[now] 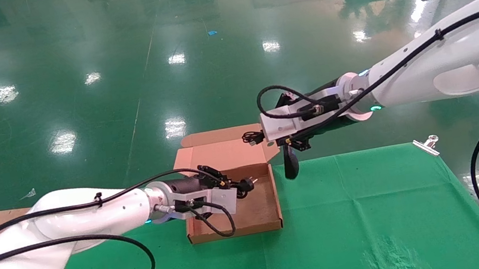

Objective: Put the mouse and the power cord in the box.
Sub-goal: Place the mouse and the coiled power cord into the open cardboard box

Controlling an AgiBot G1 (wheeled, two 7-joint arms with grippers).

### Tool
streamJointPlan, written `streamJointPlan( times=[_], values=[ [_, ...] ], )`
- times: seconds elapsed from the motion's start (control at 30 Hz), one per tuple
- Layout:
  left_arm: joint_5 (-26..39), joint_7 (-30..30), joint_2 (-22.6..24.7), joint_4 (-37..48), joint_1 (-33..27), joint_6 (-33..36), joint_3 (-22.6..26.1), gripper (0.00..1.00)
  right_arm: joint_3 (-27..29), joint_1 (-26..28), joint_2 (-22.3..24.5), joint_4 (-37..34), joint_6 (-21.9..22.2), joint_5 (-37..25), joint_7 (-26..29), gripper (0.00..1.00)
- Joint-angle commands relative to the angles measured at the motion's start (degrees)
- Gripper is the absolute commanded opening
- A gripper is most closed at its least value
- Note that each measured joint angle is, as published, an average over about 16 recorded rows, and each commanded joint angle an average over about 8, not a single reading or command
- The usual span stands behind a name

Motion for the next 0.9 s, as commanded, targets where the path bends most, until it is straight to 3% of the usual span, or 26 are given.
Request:
streamJointPlan(
  times=[0.03,0.27,0.47,0.9],
  values=[
    [-0.7,-0.4,0.0,-0.1,-0.1,-0.3,0.9,1.0,-0.1,-0.3,-0.1,0.0,0.1,0.4,-0.3,0.0],
    [-3.1,0.1,-0.4,0.8,-1.0,-0.9,3.1,1.0,-1.1,-0.9,-0.4,2.6,1.1,2.3,0.5,0.0],
    [-7.3,2.6,-3.3,4.4,-3.2,1.5,1.3,1.0,-3.2,-2.0,-0.8,7.2,3.2,4.2,2.1,0.0],
    [-16.5,13.1,-15.3,9.4,-5.9,15.4,-4.8,1.0,-14.3,-7.5,-1.2,17.7,14.9,6.8,8.7,0.0]
  ],
)
